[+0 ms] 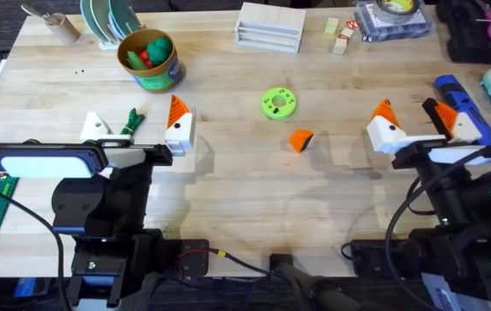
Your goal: Pick up the gripper from the table and insert it into the empty holder that is missing its gripper. Then pick up a screw, insert it into the mounting hole, and use the screwdriver to tighten it. Finally, clean up the table by picking up the vegetable and placing it into the bucket.
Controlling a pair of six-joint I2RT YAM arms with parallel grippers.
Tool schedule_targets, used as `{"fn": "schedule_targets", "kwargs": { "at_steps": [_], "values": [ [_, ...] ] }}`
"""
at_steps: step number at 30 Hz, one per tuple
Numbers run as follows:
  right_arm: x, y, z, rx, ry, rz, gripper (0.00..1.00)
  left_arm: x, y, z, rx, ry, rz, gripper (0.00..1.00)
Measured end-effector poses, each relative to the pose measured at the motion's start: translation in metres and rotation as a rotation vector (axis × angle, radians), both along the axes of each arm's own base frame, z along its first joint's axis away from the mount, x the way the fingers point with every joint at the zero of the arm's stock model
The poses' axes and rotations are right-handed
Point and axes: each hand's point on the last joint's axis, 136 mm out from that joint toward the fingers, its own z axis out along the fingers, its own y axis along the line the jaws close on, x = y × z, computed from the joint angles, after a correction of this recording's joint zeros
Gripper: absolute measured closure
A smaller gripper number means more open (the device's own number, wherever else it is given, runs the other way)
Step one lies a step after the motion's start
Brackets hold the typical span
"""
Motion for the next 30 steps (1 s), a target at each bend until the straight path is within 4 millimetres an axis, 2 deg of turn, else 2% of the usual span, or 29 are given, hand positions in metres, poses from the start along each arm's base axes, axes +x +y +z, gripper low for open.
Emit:
{"fn": "schedule_targets", "kwargs": {
  "at_steps": [18, 23, 25, 27, 30],
  "values": [
    [0.000, 0.000, -0.001, 0.003, 0.005, 0.000, 0.084, 0.000, 0.000, 0.000, 0.003, 0.000, 0.000, 0.008],
    [-0.003, -0.001, -0.001, 0.036, 0.043, -0.011, 0.084, -0.004, 0.004, -0.006, 0.004, 0.071, 0.021, 0.008],
    [-0.008, -0.003, -0.002, 0.043, 0.084, -0.021, 0.084, -0.009, 0.009, 0.003, 0.007, 0.102, 0.051, 0.009],
    [-0.013, -0.005, 0.002, 0.045, 0.131, -0.036, 0.084, -0.015, 0.015, 0.021, 0.010, 0.125, 0.085, 0.009],
    [-0.019, -0.007, 0.021, 0.041, 0.179, -0.046, 0.084, -0.024, 0.023, 0.048, 0.018, 0.173, 0.135, 0.008]
  ]
}}
